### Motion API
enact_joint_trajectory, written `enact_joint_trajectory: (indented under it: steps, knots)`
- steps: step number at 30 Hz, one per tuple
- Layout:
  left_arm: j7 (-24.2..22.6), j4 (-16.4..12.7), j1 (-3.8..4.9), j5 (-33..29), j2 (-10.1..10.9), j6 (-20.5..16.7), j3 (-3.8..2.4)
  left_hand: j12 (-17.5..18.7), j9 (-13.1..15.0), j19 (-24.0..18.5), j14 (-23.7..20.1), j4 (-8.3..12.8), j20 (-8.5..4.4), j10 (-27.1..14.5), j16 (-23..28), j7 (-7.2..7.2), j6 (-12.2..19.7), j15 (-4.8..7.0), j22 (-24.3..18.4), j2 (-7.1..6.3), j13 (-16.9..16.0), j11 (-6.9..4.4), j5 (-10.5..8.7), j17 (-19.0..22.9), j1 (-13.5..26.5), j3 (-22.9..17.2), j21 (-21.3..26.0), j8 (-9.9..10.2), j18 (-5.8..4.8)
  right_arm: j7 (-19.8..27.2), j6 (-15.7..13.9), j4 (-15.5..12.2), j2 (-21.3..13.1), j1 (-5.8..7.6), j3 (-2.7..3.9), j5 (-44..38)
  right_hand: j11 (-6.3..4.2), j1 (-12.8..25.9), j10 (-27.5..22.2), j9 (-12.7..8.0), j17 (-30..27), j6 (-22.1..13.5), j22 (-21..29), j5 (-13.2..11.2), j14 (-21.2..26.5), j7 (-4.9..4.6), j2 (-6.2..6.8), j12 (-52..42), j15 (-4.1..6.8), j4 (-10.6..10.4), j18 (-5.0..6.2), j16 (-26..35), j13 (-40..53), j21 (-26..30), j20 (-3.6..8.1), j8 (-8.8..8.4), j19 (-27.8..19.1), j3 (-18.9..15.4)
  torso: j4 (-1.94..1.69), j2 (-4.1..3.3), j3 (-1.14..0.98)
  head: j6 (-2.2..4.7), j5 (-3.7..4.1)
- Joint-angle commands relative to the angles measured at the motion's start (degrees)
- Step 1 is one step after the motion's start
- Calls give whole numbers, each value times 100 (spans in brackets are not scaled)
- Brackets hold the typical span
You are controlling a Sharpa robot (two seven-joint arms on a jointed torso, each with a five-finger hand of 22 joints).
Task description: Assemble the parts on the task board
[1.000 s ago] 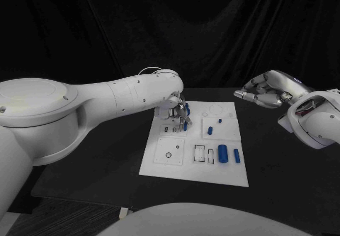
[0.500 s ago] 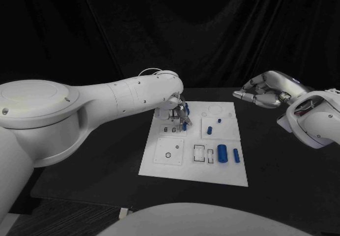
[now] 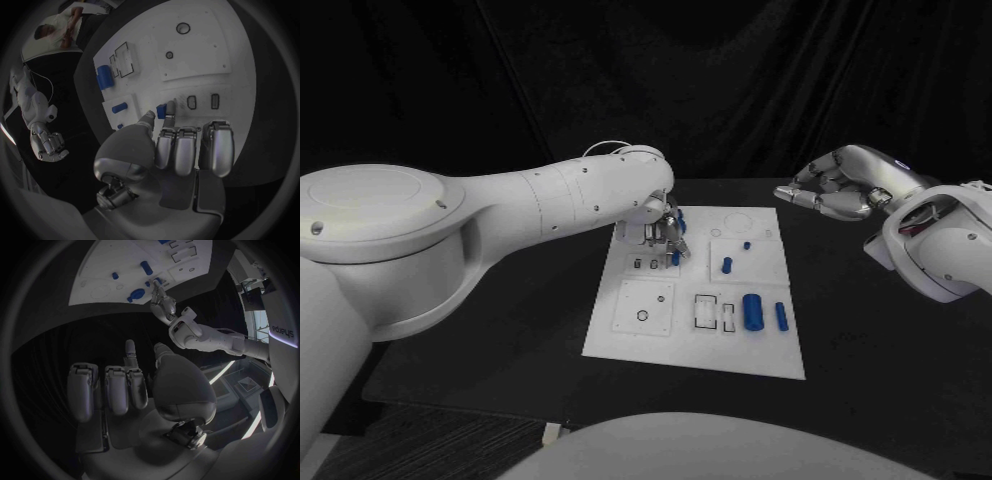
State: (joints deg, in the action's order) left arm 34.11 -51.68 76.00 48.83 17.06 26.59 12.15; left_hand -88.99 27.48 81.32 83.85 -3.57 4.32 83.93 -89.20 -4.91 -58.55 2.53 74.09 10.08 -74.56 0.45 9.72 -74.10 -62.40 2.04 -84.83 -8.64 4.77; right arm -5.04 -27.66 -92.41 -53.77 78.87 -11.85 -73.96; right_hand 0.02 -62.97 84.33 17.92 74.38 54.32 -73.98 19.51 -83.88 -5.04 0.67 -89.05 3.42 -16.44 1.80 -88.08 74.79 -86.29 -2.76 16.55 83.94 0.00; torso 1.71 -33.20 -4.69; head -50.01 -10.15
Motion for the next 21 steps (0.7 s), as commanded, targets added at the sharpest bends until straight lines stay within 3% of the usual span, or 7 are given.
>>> enact_joint_trajectory:
  steps: [1, 12, 21]
  knots:
    - [-89, -2, -15, 0, -12, 78, -5, -101, 130, 21, 615, 112, 7, 607, -80, 17, -14, -45, 639, -72, -1544, 28, 112, -1590, -135, -310, 98, 34, -201, -102, 28, 15, 12, -17, 5, -7, 42, -66, 567, 93, 1070, -73, -1412, 32, -516, 19, -63, -95, -8, -27, -36, 80, 1521, 127, -20, 77, 357, 87, -1, 3, -3, 1, -8]
    - [-48, 3, -23, 0, -9, 108, -5, -101, 185, 25, 615, 320, -7, 607, -80, 36, -27, -29, 644, -99, -1544, 9, 212, -1590, -263, -554, 115, 59, -199, -99, 49, 37, 33, -27, 5, -7, 41, -61, 567, 96, 1058, -76, -1408, 15, -513, 20, -66, -95, -8, -25, -33, 86, 1521, 138, -20, 81, 352, 80, -1, 2, -3, 1, -21]
    - [-39, 0, -27, 0, 3, 105, -5, -101, 279, 45, 615, 603, -34, 607, -80, 54, -78, -6, 667, -181, -1544, -16, 704, -1590, -269, -1040, 135, 87, -200, -96, 65, 56, 42, -30, 5, -7, 41, -65, 567, 97, 1050, -77, -1403, 12, -512, 20, -64, -95, -7, -22, -29, 91, 1521, 150, -19, 82, 345, 79, -1, 1, -6, 1, -31]
